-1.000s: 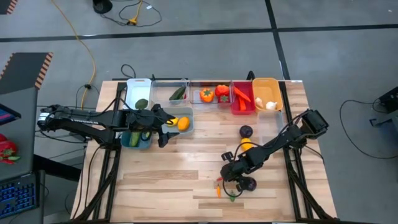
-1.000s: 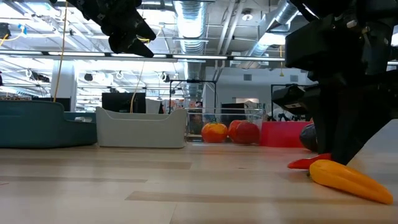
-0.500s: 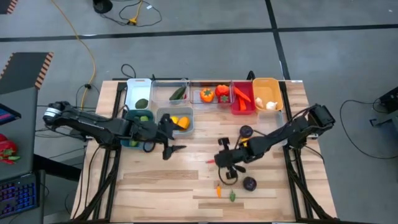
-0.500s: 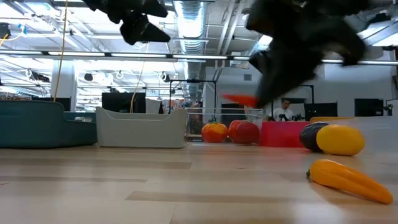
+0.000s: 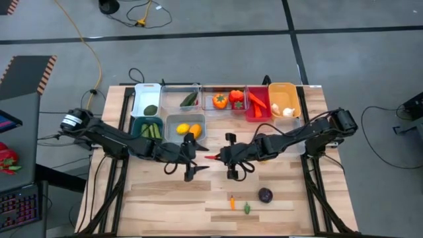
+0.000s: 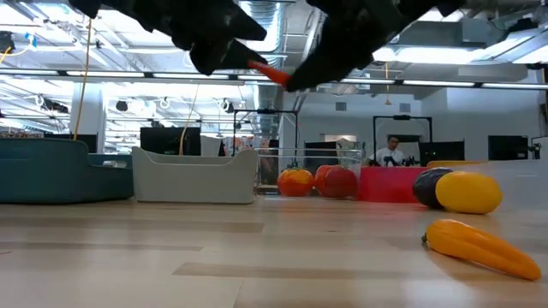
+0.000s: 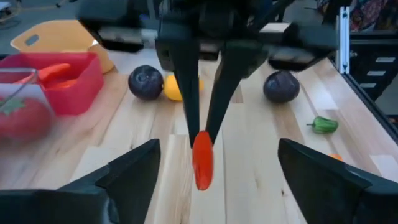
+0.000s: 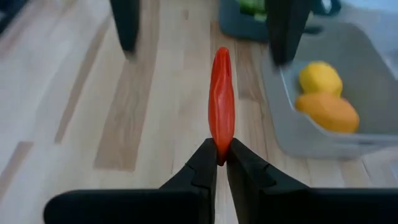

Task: Sort produce into baskets
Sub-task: Put the orange chili pepper into the top left transparent bin

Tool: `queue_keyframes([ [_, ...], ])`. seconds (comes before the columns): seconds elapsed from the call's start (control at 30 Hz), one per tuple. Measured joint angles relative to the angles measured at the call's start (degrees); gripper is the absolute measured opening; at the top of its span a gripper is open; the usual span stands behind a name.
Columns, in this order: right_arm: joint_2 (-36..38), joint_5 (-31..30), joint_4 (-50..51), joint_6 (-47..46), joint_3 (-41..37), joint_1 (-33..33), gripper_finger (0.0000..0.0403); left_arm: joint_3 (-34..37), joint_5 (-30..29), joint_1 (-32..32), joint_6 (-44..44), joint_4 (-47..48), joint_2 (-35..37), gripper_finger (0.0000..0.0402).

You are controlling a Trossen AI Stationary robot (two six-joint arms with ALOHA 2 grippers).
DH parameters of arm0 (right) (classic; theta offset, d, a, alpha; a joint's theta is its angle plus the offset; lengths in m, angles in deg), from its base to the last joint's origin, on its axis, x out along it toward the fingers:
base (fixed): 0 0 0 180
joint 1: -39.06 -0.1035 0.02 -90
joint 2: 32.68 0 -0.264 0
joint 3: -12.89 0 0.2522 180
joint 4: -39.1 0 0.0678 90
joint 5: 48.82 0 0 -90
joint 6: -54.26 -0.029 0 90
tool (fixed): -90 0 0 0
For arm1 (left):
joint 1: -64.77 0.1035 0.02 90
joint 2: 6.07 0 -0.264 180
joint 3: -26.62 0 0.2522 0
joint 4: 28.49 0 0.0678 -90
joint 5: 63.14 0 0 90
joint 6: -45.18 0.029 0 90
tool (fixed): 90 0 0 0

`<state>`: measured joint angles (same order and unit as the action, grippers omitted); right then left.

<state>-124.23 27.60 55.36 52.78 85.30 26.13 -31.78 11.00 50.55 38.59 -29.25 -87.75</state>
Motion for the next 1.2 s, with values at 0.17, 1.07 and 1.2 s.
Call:
queue_keyframes([
  [0.17, 0.01, 0.2, -2.83, 0.0, 0.0, -0.02, 0.006, 0.0, -0.01, 0.02, -0.81, -0.17, -0.95, 0.0274],
  [1.07, 0.02, 0.24, -6.12, 0.0, 0.0, -0.04, 0.006, 0.02, -0.02, 0.07, -0.99, -1.34, -0.95, 0.0116],
  [1.2, 0.02, 0.24, -6.1, 0.0, 0.0, -0.04, 0.006, 0.02, -0.04, 0.07, -0.97, -1.31, -0.95, 0.0105],
])
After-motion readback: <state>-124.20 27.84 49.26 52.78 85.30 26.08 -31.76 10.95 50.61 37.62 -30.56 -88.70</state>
